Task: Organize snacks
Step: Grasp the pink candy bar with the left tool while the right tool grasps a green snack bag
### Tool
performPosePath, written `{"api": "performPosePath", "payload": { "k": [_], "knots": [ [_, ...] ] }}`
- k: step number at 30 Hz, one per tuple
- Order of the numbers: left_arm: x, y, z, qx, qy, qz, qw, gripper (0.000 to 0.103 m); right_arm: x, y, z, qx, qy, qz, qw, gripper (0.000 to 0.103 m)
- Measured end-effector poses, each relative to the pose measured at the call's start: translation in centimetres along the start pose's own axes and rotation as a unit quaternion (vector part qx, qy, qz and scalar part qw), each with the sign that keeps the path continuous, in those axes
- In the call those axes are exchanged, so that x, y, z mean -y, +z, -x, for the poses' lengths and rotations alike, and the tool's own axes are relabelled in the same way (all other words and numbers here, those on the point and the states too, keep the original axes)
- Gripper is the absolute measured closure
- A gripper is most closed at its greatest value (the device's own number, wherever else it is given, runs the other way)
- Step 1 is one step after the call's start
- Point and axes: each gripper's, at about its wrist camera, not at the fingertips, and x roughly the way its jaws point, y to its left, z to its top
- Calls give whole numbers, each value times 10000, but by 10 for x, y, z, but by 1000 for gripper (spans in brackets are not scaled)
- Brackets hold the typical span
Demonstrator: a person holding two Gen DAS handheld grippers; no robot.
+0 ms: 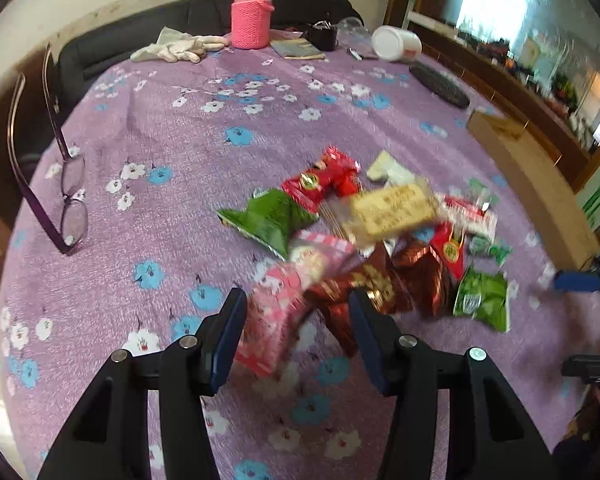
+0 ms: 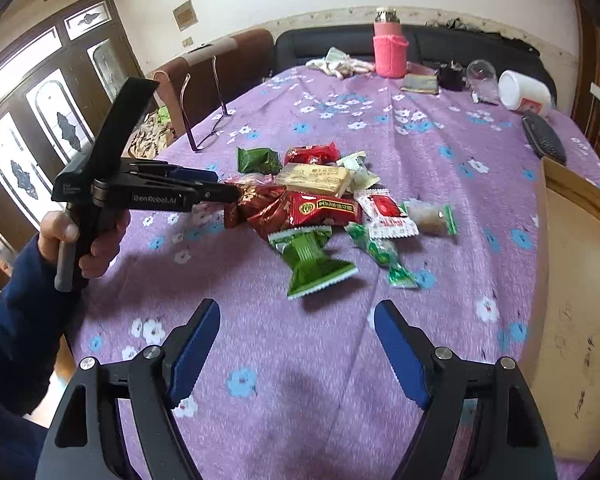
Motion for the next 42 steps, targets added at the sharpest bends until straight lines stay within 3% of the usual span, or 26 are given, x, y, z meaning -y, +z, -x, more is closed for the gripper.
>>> {"api": "performPosePath", "payload": {
  "k": [3,7,12,16,17,19,21,24,29,34,42],
  "knots": [
    [-8,2,-2,-39,-213,27,9998,50,1,11,-10,-118,74,44,9999,20],
    [-9,8,-10,-71,-373,-158,9992,44,-5,24,-30,-312,-71,342,9989,29],
    [-4,11,-17,-161,-420,-381,9983,31,-4,35,-63,-608,-259,409,9970,48],
    [-4,3,-18,-183,-434,-383,9982,31,1,30,-80,-776,-320,287,9961,67],
    [-4,2,-18,-192,-358,-366,9985,32,0,28,-78,-698,-344,303,9965,70],
    [-2,-3,-18,-196,-152,-354,9991,47,0,26,-75,-668,-352,291,9967,71],
    [1,-6,-14,-165,-125,-316,9993,80,-1,23,-68,-561,-296,252,9977,71],
    [7,-13,-11,-159,193,-263,9993,80,-1,20,-63,-503,-285,199,9981,71],
    [14,-27,0,-182,276,-131,9994,80,0,14,-53,-389,-193,108,9990,71],
    [18,-38,23,44,58,77,9999,80,1,9,-38,-232,-81,-14,9997,71],
    [48,-26,41,339,-180,-96,9992,80,14,4,-14,76,-80,-280,9995,71]
  ]
}}
